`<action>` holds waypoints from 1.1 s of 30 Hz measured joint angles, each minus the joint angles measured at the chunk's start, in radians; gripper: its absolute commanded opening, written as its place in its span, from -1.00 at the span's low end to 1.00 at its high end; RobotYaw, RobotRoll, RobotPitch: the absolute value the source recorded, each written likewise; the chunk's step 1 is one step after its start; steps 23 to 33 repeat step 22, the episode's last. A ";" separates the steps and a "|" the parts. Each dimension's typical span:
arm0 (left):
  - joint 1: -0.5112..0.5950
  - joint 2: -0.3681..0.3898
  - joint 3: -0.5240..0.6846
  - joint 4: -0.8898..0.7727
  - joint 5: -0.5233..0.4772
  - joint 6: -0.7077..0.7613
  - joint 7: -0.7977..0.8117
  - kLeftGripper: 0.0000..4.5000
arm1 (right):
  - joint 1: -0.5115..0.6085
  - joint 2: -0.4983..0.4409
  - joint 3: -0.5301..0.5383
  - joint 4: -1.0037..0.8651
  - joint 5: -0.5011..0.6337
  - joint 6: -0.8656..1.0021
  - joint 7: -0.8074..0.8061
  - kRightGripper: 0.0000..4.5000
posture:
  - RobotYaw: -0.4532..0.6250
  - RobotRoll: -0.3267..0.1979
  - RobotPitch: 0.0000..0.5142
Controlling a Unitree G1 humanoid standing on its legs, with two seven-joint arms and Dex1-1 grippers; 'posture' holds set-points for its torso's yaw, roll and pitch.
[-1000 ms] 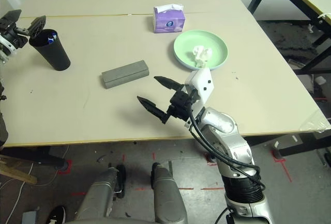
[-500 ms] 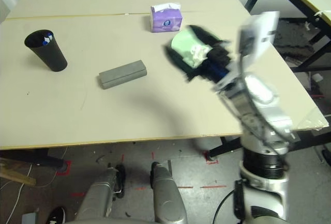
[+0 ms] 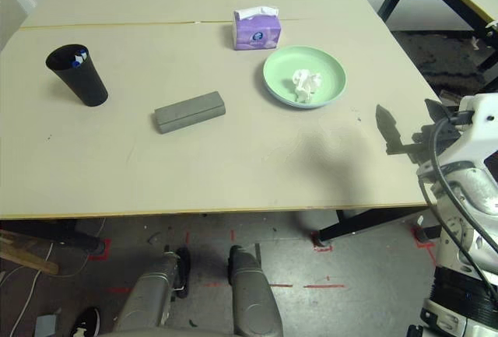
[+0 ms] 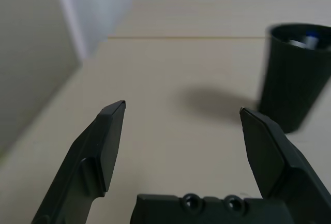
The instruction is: Organize and tidy the items on the table.
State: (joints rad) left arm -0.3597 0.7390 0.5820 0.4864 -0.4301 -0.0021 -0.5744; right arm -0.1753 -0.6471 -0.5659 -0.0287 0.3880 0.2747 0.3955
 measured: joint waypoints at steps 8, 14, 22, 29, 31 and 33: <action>-0.014 -0.003 -0.022 -0.051 0.000 0.042 0.018 0.99 | 0.000 0.018 -0.001 -0.006 0.000 -0.003 -0.041 1.00 | -0.27 0.25 0.11; 0.006 -0.003 -0.022 -0.130 -0.003 0.105 0.033 0.99 | -0.033 0.027 0.002 -0.024 0.001 0.010 -0.071 1.00 | -0.20 0.25 0.18; 0.039 -0.002 -0.014 -0.212 -0.015 0.166 0.051 0.99 | -0.038 0.036 0.027 -0.044 0.002 0.024 -0.072 1.00 | -0.20 0.25 0.23; 0.039 -0.002 -0.014 -0.212 -0.015 0.166 0.051 0.99 | -0.038 0.036 0.027 -0.044 0.002 0.024 -0.072 1.00 | -0.20 0.25 0.23; 0.039 -0.002 -0.014 -0.212 -0.015 0.166 0.051 0.99 | -0.038 0.036 0.027 -0.044 0.002 0.024 -0.072 1.00 | -0.20 0.25 0.23; 0.039 -0.002 -0.014 -0.212 -0.015 0.166 0.051 0.99 | -0.038 0.036 0.027 -0.044 0.002 0.024 -0.072 1.00 | -0.20 0.25 0.23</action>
